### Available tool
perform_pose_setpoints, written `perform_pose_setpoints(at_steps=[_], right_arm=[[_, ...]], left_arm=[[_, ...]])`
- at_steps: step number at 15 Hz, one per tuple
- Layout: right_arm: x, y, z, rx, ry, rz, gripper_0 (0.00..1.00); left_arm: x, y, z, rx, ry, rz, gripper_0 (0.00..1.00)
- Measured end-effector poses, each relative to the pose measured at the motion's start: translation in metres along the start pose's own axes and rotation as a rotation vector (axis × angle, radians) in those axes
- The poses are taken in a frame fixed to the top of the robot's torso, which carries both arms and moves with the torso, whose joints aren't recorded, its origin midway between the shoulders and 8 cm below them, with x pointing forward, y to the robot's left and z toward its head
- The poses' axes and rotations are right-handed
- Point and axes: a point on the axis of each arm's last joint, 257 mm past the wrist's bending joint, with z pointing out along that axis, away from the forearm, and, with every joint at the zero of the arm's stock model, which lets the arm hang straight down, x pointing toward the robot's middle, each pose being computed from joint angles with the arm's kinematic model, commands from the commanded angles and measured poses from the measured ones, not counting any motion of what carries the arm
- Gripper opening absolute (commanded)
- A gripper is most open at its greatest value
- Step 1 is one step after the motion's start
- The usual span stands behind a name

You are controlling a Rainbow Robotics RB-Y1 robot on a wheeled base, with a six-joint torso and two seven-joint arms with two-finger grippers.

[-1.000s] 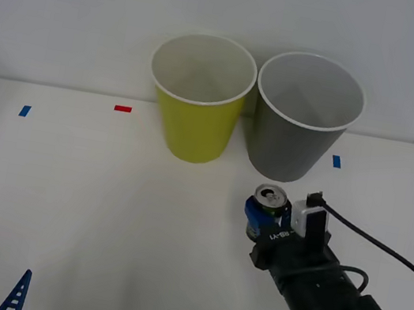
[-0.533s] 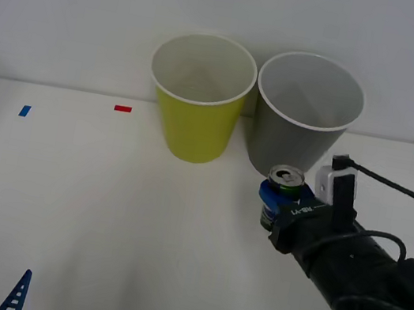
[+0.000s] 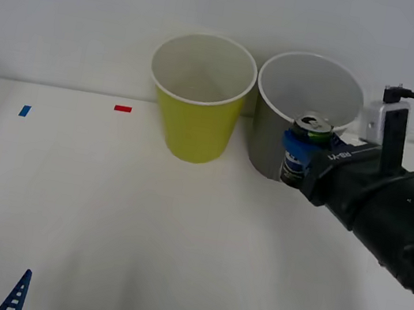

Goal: Put cans in the gray bin and PET bottles in the light green bin.

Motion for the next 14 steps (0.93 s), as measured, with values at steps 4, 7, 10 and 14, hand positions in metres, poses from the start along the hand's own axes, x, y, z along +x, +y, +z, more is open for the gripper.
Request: perform_pose_setpoints(at_steps=[4,7,10,14], right_arm=[[-0.049,-0.018,0.004,0.011,-0.013,-0.075,0.06],[-0.067,-0.046,0.021,0.043,-0.022,-0.051,0.06],[-0.082,-0.076,0.040,0.083,-0.078,-0.017,0.06],[-0.109,-0.102,0.067,0.104,-0.168,0.015,0.06]], left_arm=[[0.000,0.000,0.000,0.000,0.000,0.000,1.00],[0.000,0.000,0.000,0.000,0.000,0.000,1.00],[0.000,0.000,0.000,0.000,0.000,0.000,1.00],[0.000,0.000,0.000,0.000,0.000,0.000,1.00]])
